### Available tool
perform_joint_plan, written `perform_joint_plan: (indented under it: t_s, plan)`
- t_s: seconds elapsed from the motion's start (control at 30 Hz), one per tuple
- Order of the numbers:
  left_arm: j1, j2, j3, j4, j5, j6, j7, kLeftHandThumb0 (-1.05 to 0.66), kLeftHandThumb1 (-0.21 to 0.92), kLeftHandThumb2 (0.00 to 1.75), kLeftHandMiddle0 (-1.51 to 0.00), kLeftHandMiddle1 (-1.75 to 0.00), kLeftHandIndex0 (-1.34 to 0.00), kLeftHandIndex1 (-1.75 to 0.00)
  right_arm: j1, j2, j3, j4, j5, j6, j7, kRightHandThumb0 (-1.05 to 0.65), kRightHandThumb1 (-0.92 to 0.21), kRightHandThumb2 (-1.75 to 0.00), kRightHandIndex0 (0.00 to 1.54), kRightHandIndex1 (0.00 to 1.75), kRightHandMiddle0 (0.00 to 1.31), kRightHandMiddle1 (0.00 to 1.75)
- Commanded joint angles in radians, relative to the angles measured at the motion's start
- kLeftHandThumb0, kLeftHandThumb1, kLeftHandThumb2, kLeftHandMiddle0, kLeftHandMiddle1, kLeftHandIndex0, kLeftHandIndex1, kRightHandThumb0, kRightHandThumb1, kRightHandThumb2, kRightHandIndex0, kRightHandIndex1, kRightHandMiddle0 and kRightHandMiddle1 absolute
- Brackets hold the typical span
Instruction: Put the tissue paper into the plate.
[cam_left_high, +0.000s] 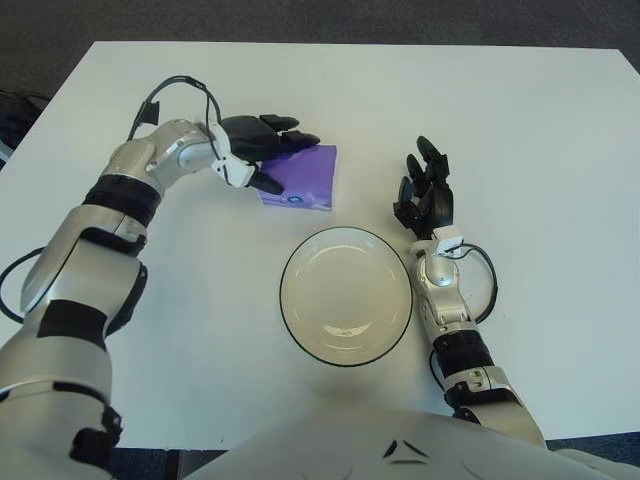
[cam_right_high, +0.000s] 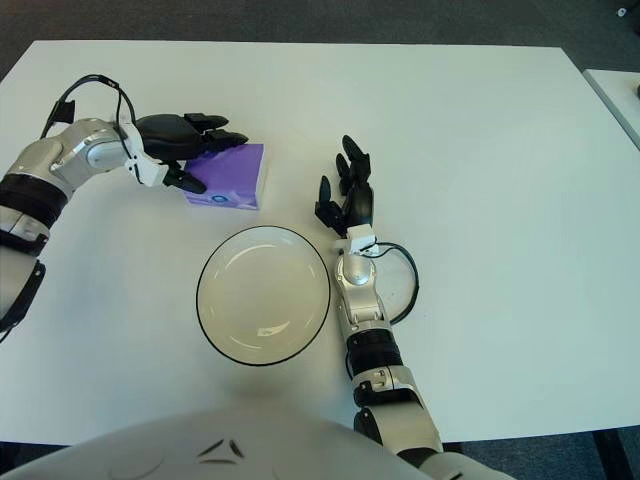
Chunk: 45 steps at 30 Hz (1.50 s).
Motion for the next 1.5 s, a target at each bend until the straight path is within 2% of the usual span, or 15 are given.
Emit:
perform_joint_plan:
  t_s: [0.0, 0.23, 0.5, 0.9, 1.2, 1.47]
  plan:
    - [0.039, 0.015, -0.020, -0.036, 0.016, -0.015, -0.029, -1.05, 0.92, 0.56, 0.00, 0.00, 0.00, -0.07, 0.136, 0.003, -0.014, 0.132, -0.002, 0.101, -0.008, -0.72, -0.92, -0.69, 0.27, 0.00, 0.00, 0.46]
    - [0.048, 0.021, -0.028, -0.075, 0.008, -0.033, -0.055, -1.05, 0.92, 0.57, 0.00, 0.00, 0.00, -0.07, 0.138, 0.006, -0.012, 0.128, -0.003, 0.105, -0.010, -0.71, -0.92, -0.68, 0.27, 0.00, 0.00, 0.45]
    - [0.066, 0.027, -0.025, -0.140, -0.053, -0.042, -0.157, -1.05, 0.92, 0.61, 0.00, 0.00, 0.00, -0.07, 0.141, 0.009, -0.011, 0.123, 0.001, 0.107, -0.008, -0.70, -0.92, -0.67, 0.27, 0.00, 0.00, 0.45]
    - [0.122, 0.033, -0.010, -0.257, -0.107, 0.013, -0.254, -1.05, 0.92, 0.60, 0.00, 0.00, 0.00, -0.03, 0.139, 0.008, -0.011, 0.128, -0.005, 0.101, -0.020, -0.70, -0.92, -0.69, 0.28, 0.00, 0.00, 0.47]
    - [0.144, 0.027, -0.030, -0.284, -0.070, 0.057, -0.269, -1.05, 0.92, 0.58, 0.00, 0.00, 0.00, 0.00, 0.142, 0.006, -0.009, 0.123, -0.011, 0.100, -0.032, -0.68, -0.92, -0.71, 0.28, 0.00, 0.00, 0.47]
    - [0.165, 0.014, -0.064, -0.261, 0.031, 0.090, -0.202, -1.05, 0.92, 0.55, 0.00, 0.00, 0.00, 0.00, 0.151, 0.007, -0.011, 0.109, -0.009, 0.101, -0.040, -0.69, -0.92, -0.71, 0.28, 0.00, 0.00, 0.49]
